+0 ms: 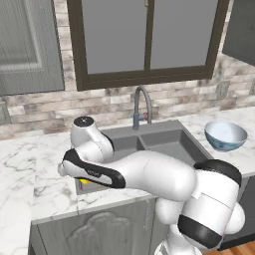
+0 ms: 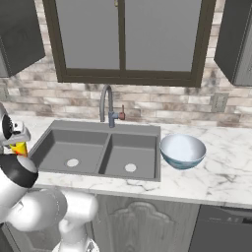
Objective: Pick the cup and bowl from the counter and place them on the counter next to the sink.
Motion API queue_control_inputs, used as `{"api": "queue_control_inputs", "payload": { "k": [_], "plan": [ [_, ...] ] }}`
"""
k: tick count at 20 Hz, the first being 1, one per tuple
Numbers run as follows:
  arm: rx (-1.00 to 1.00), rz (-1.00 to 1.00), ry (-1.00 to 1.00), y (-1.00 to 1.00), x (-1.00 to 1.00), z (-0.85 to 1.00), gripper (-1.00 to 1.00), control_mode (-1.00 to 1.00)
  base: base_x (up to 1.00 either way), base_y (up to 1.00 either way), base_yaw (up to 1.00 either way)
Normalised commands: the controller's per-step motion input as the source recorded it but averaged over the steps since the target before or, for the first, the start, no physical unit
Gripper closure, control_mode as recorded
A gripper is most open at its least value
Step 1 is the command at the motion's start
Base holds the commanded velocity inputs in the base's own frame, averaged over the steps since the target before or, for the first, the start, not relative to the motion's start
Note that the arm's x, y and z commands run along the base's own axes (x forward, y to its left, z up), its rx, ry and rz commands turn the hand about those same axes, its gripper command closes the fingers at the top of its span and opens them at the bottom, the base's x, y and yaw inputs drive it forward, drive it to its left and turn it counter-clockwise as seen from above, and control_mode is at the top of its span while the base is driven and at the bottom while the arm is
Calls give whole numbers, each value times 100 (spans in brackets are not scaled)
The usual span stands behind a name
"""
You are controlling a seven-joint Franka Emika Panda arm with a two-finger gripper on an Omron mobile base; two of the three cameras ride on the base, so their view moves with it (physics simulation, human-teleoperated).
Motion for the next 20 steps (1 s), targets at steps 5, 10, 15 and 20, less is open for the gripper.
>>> {"api": "queue_control_inputs", "payload": {
  "k": [5, 10, 15, 20],
  "plan": [
    [-1, -1, 0, 37, 38, 0, 100, -100, 0, 0, 0],
    [0, -2, 0, 30, 13, -10, 100, -100, 0, 0, 0],
    [0, -4, 0, 30, 15, -18, 100, -100, 0, 0, 0],
    [0, -3, 0, 22, 16, -24, 100, -100, 0, 0, 0]
  ]
}}
